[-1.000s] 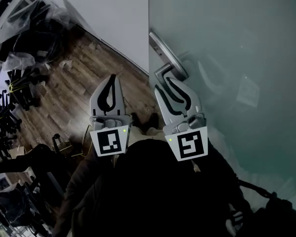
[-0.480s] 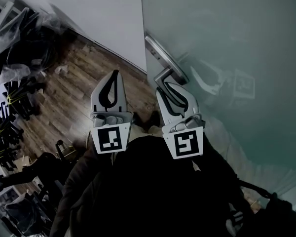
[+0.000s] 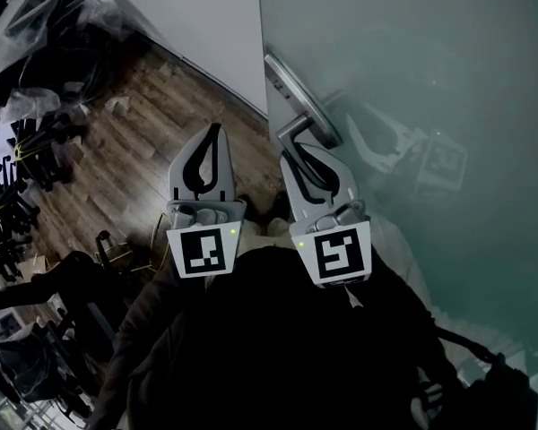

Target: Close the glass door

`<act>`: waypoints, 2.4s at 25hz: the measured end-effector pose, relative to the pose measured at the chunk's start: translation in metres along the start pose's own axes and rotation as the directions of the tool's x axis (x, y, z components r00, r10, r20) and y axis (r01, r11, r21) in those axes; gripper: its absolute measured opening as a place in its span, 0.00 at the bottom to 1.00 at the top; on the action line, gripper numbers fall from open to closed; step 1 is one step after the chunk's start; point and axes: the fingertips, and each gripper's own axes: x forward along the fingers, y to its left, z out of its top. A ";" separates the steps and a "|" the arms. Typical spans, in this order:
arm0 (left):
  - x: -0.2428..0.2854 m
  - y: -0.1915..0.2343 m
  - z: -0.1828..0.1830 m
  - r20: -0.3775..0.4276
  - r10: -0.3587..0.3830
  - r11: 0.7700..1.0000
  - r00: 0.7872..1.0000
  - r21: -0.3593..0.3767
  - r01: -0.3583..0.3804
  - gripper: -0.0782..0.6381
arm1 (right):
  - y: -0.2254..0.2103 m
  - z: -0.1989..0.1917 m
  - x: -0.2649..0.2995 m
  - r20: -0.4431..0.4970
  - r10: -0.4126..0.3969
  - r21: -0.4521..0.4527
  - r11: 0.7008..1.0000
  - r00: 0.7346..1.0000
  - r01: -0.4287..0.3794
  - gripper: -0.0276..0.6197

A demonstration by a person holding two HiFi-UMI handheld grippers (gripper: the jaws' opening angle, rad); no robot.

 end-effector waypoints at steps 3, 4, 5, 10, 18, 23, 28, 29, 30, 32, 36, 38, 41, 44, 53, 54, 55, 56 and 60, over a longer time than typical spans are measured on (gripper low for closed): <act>-0.023 0.004 -0.007 -0.005 0.032 0.999 0.999 -0.004 -0.032 0.10 | 0.015 -0.003 0.000 0.000 0.018 0.005 1.000 1.000 -0.018 0.14; -0.031 0.006 -0.010 -0.006 0.042 0.999 0.999 -0.007 -0.042 0.10 | 0.020 -0.006 0.000 -0.002 0.026 0.005 1.000 1.000 -0.026 0.14; -0.039 0.007 -0.012 -0.006 0.049 0.999 0.999 -0.008 -0.049 0.10 | 0.025 -0.008 0.000 -0.004 0.034 0.006 0.999 0.999 -0.034 0.14; -0.088 0.014 -0.005 0.003 0.065 0.998 0.998 -0.005 -0.065 0.10 | 0.056 -0.003 -0.010 0.002 0.069 0.004 0.998 0.998 -0.069 0.14; -0.169 0.009 -0.004 0.004 0.070 0.997 0.998 -0.028 -0.070 0.10 | 0.109 -0.003 -0.024 0.027 0.151 0.011 0.988 0.988 -0.151 0.14; -0.218 0.009 -0.003 -0.006 0.099 0.994 0.995 -0.040 -0.099 0.10 | 0.149 -0.002 -0.035 0.011 0.206 -0.002 0.979 0.979 -0.206 0.14; -0.257 0.017 -0.010 -0.023 0.163 0.986 0.986 -0.033 -0.164 0.10 | 0.184 -0.007 -0.049 0.014 0.255 -0.012 0.967 0.967 -0.255 0.14; -0.266 0.018 -0.012 -0.025 0.175 0.984 0.984 -0.032 -0.176 0.10 | 0.193 -0.009 -0.051 0.014 0.266 -0.015 0.964 0.964 -0.265 0.14; -0.275 0.019 -0.012 -0.025 0.188 0.982 0.982 -0.032 -0.188 0.10 | 0.203 -0.010 -0.054 0.013 0.277 -0.019 0.961 0.961 -0.277 0.14; -0.295 0.018 -0.010 -0.023 0.215 0.976 0.976 -0.030 -0.216 0.10 | 0.221 -0.010 -0.064 0.011 0.301 -0.028 0.953 0.953 -0.301 0.14; -0.340 0.009 -0.006 -0.025 0.287 0.957 0.958 -0.039 -0.288 0.10 | 0.253 -0.013 -0.086 0.008 0.340 -0.042 0.940 0.940 -0.339 0.14; -0.372 0.008 -0.006 -0.032 0.330 0.942 0.944 -0.060 -0.331 0.10 | 0.278 -0.015 -0.098 0.004 0.366 -0.053 0.929 0.931 -0.365 0.14; -0.424 0.009 0.005 -0.034 0.377 0.925 0.926 -0.049 -0.378 0.10 | 0.318 -0.011 -0.120 0.001 0.406 -0.069 0.912 0.914 -0.405 0.14; -0.464 0.008 0.019 -0.025 0.428 0.902 0.903 -0.040 -0.429 0.10 | 0.347 -0.007 -0.141 -0.001 0.445 -0.087 0.892 0.895 -0.444 0.14; -0.532 0.011 0.004 -0.052 0.522 0.849 0.851 -0.061 -0.525 0.10 | 0.420 -0.023 -0.183 -0.007 0.548 -0.119 0.830 0.836 -0.545 0.14; -0.539 0.012 0.003 -0.054 0.529 0.845 0.847 -0.061 -0.532 0.10 | 0.429 -0.025 -0.188 -0.009 0.559 -0.122 0.822 0.829 -0.556 0.14; -0.547 0.013 0.002 -0.051 0.535 0.842 0.844 -0.059 -0.537 0.10 | 0.439 -0.027 -0.193 -0.009 0.569 -0.125 0.815 0.822 -0.565 0.14; -0.558 0.012 0.001 -0.044 0.538 0.840 0.842 -0.055 -0.539 0.10 | 0.450 -0.031 -0.200 -0.009 0.577 -0.130 0.809 0.817 -0.573 0.14; -0.627 0.004 -0.011 -0.019 0.546 0.836 0.837 -0.046 -0.547 0.10 | 0.513 -0.056 -0.242 -0.010 0.602 -0.158 0.787 0.798 -0.596 0.14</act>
